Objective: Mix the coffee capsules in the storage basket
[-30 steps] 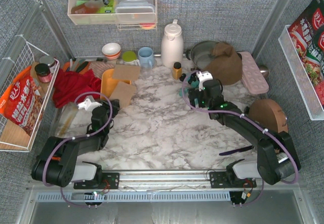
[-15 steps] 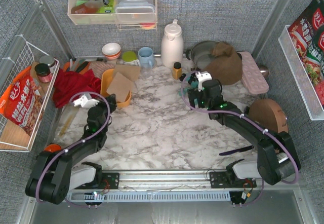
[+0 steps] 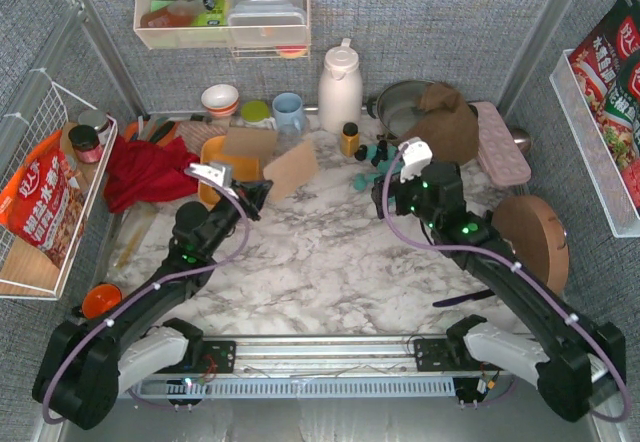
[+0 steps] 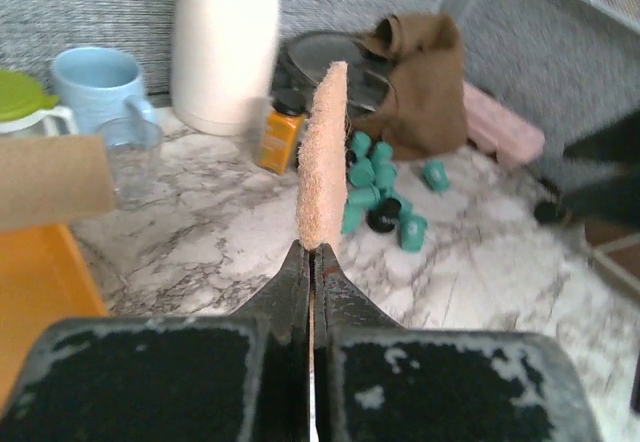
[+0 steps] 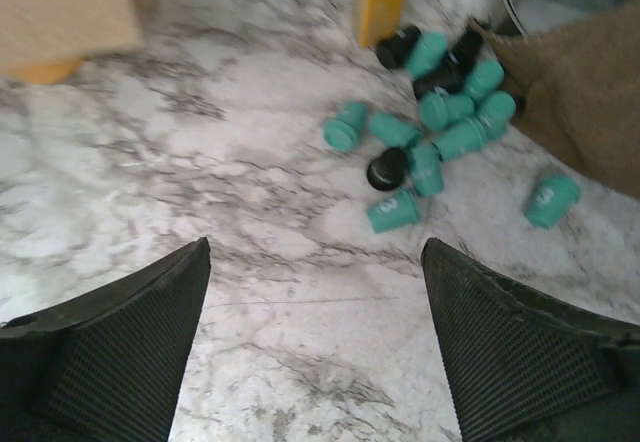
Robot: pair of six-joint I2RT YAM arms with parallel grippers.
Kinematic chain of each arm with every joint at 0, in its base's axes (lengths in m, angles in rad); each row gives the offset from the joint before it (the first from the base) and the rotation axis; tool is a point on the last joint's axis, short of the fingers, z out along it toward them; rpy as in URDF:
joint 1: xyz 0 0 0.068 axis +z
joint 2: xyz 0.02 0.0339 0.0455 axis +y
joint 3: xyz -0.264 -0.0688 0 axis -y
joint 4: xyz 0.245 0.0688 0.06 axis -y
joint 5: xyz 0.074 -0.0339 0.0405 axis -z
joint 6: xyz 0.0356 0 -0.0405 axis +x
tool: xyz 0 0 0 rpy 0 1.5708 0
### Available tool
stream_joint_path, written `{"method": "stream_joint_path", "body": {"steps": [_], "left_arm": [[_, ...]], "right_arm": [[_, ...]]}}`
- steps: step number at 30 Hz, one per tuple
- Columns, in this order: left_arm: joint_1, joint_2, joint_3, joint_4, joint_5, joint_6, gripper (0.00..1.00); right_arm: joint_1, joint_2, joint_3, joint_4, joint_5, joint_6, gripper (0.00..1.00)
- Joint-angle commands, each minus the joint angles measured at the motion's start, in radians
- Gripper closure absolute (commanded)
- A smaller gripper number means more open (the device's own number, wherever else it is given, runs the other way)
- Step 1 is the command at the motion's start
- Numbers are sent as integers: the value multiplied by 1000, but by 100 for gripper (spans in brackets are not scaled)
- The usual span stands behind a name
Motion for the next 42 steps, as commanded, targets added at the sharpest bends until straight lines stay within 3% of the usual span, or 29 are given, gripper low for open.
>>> {"method": "stream_joint_path", "body": {"steps": [1,6,10,13,21,30,33,34,35,36,38,40,42], "left_arm": [[-62,-22,6,-59,189,275,100],[-171,-52,-32,-60,225,491,100],[-199,-47,-23,-81,253,534,100],[-219,-48,-14,-98,287,561,100],[-272,-47,0,-137,404,593,100],[-305,-61,-2,-114,400,579,100],[-310,-59,-3,-100,397,570,100],[-310,-57,-2,-98,390,564,100],[-310,-53,1,-95,374,555,100],[-310,-51,1,-89,346,542,92],[-310,-56,-2,-75,276,507,59],[-311,-79,-12,-59,153,473,24],[-310,-121,-26,-51,-12,440,5]], "right_arm": [[18,-93,44,-53,-170,-47,11],[37,-157,106,-82,-398,-162,28],[88,-147,151,-159,-590,-337,33],[151,-118,200,-254,-638,-490,38],[251,56,351,-475,-556,-702,58],[316,213,437,-609,-419,-770,66],[328,234,458,-628,-399,-770,81],[331,238,467,-638,-391,-768,94],[333,242,475,-649,-382,-768,100],[334,245,482,-656,-371,-762,100],[334,244,485,-661,-332,-747,100],[332,241,486,-634,-198,-682,100],[312,237,483,-570,-7,-589,100]]}}
